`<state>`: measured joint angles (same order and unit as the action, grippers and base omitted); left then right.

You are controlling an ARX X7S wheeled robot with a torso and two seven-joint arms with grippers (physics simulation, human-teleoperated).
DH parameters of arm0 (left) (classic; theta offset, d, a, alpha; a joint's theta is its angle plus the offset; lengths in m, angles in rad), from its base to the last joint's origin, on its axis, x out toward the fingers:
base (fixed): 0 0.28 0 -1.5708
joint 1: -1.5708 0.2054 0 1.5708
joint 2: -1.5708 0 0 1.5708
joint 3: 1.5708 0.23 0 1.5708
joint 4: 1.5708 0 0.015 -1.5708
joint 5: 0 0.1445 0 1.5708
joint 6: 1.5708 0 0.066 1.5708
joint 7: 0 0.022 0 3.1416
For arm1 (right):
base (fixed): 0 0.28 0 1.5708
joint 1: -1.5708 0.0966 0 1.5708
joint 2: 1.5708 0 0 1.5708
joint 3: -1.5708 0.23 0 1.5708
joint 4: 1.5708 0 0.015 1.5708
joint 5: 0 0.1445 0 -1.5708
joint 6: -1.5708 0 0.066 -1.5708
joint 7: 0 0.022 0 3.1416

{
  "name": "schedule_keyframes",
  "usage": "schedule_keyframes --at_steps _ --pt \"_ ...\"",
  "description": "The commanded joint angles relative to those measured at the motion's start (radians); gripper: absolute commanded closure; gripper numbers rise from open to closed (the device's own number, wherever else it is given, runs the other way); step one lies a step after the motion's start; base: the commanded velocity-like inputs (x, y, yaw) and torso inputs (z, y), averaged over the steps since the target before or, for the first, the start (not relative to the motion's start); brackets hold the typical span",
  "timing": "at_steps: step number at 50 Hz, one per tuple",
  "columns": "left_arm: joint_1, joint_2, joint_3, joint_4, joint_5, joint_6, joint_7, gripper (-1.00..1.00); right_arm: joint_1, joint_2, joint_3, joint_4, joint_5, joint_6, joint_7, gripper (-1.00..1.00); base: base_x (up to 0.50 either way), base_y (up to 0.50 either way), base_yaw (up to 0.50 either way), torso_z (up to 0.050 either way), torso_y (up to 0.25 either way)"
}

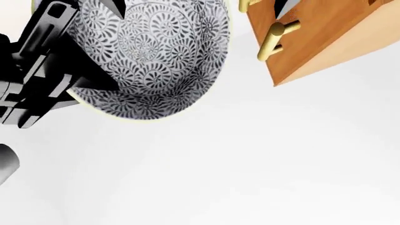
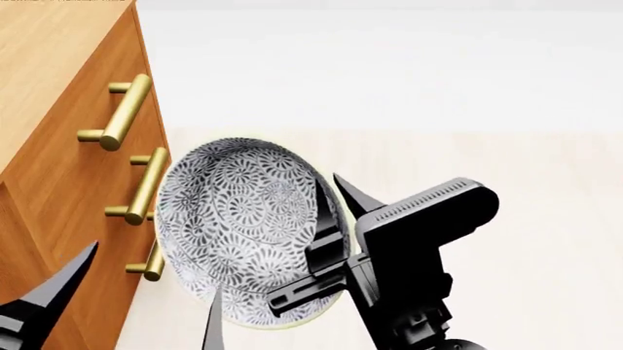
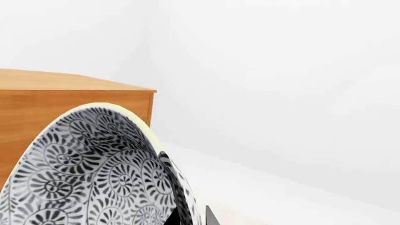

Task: Put the bowl on top of the cabinet.

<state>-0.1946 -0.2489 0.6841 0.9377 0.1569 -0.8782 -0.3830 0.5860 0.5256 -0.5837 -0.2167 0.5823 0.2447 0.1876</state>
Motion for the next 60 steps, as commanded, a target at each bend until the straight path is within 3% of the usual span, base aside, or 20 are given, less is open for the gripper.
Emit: schedule_keyframes --at_steps 1,30,46,60 --pt "-0.018 0.032 -0.082 0.011 -0.101 -0.06 0.081 -1.0 -0.013 0.012 -0.004 -0.036 -0.026 -0.011 -0.001 1.0 0.0 0.0 0.0 0.0 0.0" --pt "-0.068 0.073 -0.274 -0.032 -0.239 -0.119 0.156 -1.0 -0.027 0.029 -0.004 -0.043 -0.03 -0.021 -0.001 1.0 0.0 0.0 0.0 0.0 0.0" --pt "-0.11 0.144 -0.469 -0.11 -0.435 -0.198 0.282 -1.0 -0.049 0.051 -0.024 -0.112 -0.05 -0.021 0.007 1.0 0.0 0.0 0.0 0.0 0.001" --pt "-0.082 0.135 -0.496 -0.123 -0.448 -0.087 0.287 -1.0 -0.056 0.055 -0.027 -0.104 -0.057 -0.031 0.003 1.0 0.0 0.0 0.0 0.0 0.0"
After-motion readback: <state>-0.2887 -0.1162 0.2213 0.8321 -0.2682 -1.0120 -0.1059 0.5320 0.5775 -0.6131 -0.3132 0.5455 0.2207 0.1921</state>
